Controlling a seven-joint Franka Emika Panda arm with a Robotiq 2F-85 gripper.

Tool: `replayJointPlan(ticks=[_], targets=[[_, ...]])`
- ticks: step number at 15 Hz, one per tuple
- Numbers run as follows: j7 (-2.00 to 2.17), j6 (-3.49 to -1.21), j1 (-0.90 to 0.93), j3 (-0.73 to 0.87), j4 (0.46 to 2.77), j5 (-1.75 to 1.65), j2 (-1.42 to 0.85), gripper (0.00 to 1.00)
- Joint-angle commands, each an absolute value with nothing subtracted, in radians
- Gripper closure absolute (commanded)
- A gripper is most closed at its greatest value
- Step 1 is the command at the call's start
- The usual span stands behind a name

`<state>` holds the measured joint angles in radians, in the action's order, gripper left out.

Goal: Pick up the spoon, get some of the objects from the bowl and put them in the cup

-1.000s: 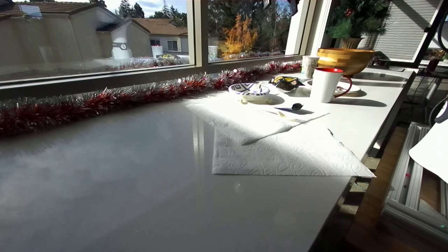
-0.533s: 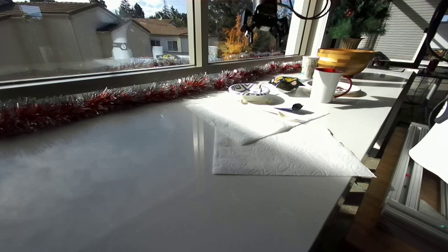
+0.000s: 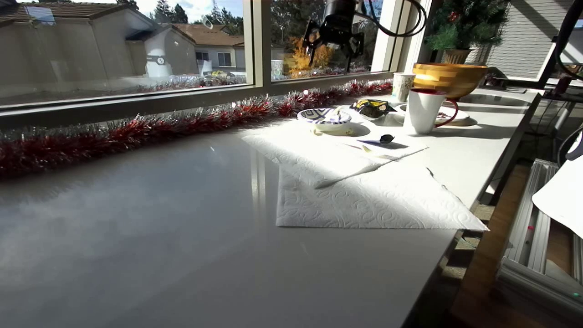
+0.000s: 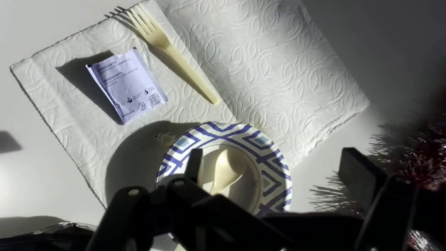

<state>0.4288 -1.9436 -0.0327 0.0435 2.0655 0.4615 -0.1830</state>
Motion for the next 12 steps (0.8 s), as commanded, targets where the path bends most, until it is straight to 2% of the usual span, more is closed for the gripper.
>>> replayJointPlan(ticks=[1, 6, 8, 9, 12], targets=[[0.466, -2.112, -0.039, 0.051, 2.175, 0.559, -0.186, 0.0], [0.478, -2.247, -0.056, 0.069, 2.253, 0.609, -0.213, 0.01], [0.491, -2.284, -0.058, 0.072, 2.265, 0.63, -0.222, 0.26], [0.503, -2.301, -0.056, 0.071, 2.268, 0.634, -0.228, 0.29], [0.541, -2.332, -0.049, 0.068, 2.264, 0.64, -0.243, 0.5]])
